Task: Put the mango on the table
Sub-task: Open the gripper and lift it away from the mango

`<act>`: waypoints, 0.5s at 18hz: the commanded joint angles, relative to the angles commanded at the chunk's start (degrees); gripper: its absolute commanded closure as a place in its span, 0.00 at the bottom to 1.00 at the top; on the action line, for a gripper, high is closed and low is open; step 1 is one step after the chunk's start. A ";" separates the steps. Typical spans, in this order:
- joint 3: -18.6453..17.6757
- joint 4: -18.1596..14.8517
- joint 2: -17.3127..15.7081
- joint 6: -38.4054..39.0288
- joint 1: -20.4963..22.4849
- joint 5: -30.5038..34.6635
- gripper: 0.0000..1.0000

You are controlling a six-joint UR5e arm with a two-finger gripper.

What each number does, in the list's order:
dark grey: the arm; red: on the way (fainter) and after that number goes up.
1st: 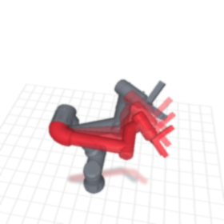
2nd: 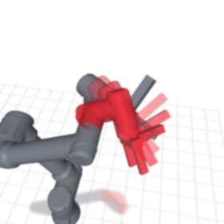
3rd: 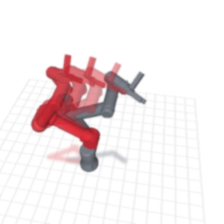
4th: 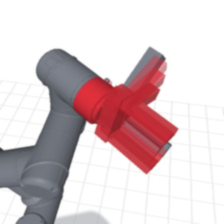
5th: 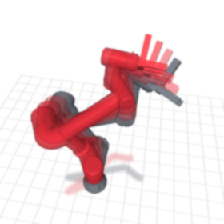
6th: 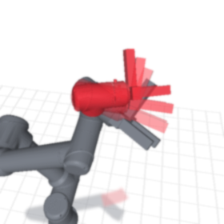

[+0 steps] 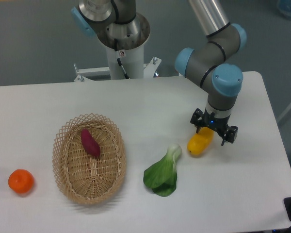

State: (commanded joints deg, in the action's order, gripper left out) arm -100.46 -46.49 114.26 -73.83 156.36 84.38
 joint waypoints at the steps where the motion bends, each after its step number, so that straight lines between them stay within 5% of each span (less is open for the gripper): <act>1: 0.35 -0.17 0.00 -0.17 0.00 0.00 0.00; 9: 10.71 -13.70 -0.18 -1.40 -0.09 1.05 0.00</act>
State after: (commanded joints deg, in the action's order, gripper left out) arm -89.75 -60.20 114.08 -75.23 156.27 85.43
